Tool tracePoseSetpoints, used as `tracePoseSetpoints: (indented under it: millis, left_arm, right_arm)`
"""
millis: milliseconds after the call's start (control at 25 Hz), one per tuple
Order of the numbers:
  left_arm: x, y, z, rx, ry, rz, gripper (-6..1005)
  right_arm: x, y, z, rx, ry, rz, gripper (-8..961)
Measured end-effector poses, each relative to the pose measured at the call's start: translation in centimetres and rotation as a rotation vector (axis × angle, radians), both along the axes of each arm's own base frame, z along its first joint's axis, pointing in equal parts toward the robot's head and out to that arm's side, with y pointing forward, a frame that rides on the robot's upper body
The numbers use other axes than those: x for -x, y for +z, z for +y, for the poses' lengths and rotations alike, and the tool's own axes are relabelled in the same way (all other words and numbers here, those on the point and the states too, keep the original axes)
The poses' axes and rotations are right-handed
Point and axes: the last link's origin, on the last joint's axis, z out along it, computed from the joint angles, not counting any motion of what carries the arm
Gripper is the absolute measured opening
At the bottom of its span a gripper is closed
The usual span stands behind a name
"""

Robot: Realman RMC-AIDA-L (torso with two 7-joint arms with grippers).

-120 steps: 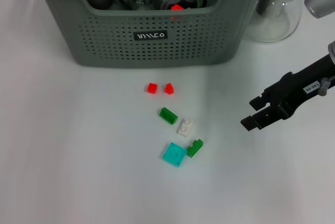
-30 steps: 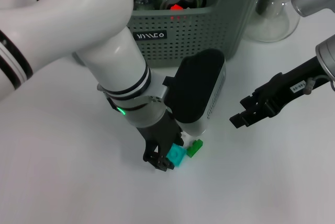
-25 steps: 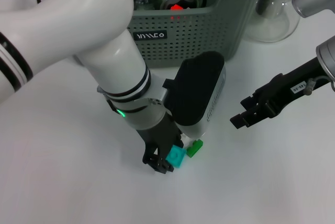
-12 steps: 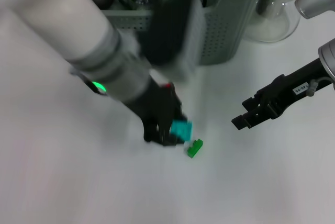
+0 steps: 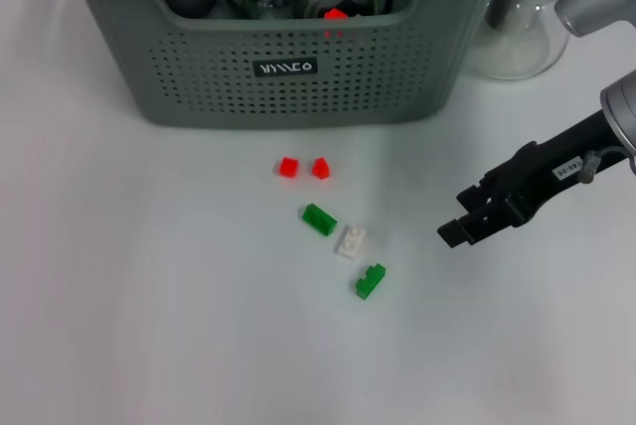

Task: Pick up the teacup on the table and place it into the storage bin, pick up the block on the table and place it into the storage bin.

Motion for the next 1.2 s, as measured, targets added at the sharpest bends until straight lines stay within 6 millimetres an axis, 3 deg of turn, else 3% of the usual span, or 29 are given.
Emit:
tracePoseSetpoints:
  millis: [280, 680, 760, 1000, 1120, 1200]
  left_arm:
    - [2.2, -3.0, 5.1, 0.011, 0.169, 0.028, 411]
    - [3.2, -4.4, 5.6, 0.023, 0.19, 0.043, 419]
    - [3.3, -4.5, 5.6, 0.022, 0.189, 0.044, 509]
    - [3.7, -3.9, 4.3, 0.05, 0.152, 0.031, 752]
    - [3.5, -3.1, 1.5, 0.114, 0.036, -0.02, 861]
    - [3.5, -2.7, -0.9, 0.168, -0.078, -0.045, 867]
  right_arm:
    - [0.2, 0.0, 0.1, 0.001, 0.001, 0.0, 685]
    - [0.2, 0.1, 0.1, 0.001, -0.003, -0.003, 685]
    - [0.2, 0.1, 0.1, 0.001, -0.003, -0.003, 684]
    - [0.1, 0.2, 0.1, 0.0, -0.001, -0.004, 684]
    - [0.0, 0.3, 0.1, -0.001, -0.001, -0.005, 684]
    - [-0.1, 0.4, 0.1, -0.004, -0.002, -0.006, 684]
